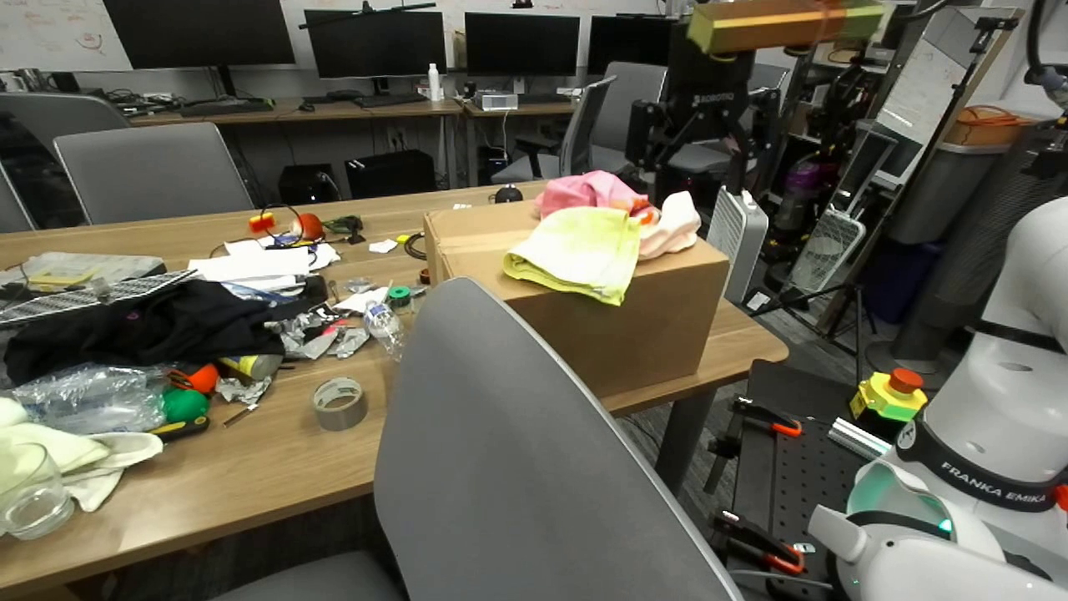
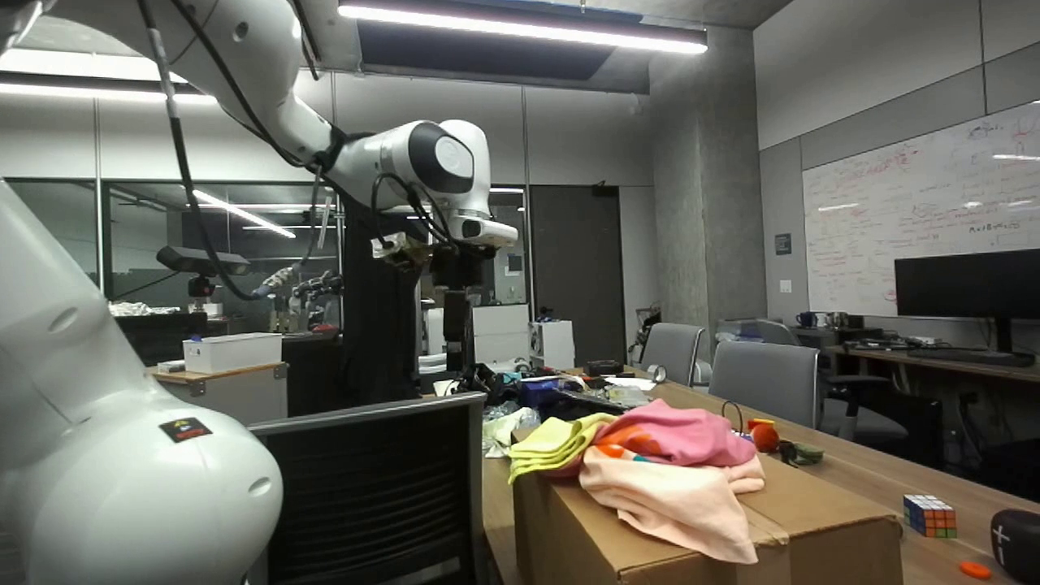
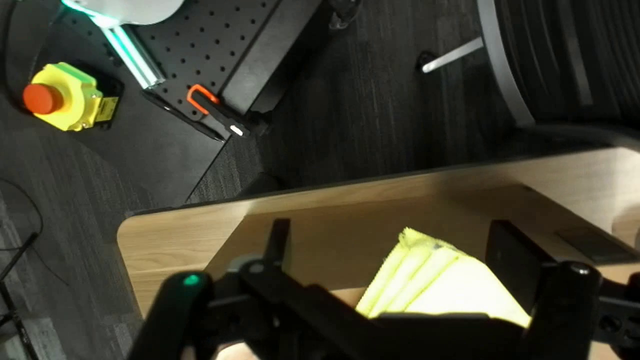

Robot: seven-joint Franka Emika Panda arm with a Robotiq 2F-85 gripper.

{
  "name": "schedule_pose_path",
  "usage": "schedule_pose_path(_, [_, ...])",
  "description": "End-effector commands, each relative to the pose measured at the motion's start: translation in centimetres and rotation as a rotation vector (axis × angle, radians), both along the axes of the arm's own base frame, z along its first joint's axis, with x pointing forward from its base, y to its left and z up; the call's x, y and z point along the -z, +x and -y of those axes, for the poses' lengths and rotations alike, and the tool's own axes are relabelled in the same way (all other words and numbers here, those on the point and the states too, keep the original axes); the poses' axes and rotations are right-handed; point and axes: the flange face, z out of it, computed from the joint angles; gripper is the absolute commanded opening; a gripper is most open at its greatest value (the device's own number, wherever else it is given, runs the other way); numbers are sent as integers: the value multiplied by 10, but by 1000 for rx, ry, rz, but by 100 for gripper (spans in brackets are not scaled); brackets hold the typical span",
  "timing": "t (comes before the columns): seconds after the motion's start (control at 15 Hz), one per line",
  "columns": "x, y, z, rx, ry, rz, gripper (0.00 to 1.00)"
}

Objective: Move the objects from the chair to the top of the cardboard box

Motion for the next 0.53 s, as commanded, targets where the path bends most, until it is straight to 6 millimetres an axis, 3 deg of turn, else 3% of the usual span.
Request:
schedule_pose_path(0.0, [-4, -35, -9, -199, 18, 0, 100])
schedule_pose_path(0.4, [-5, -66, -18, -387, 84, 66, 100])
schedule_pose_path(0.47, [-3, -51, -14, -331, 50, 19, 100])
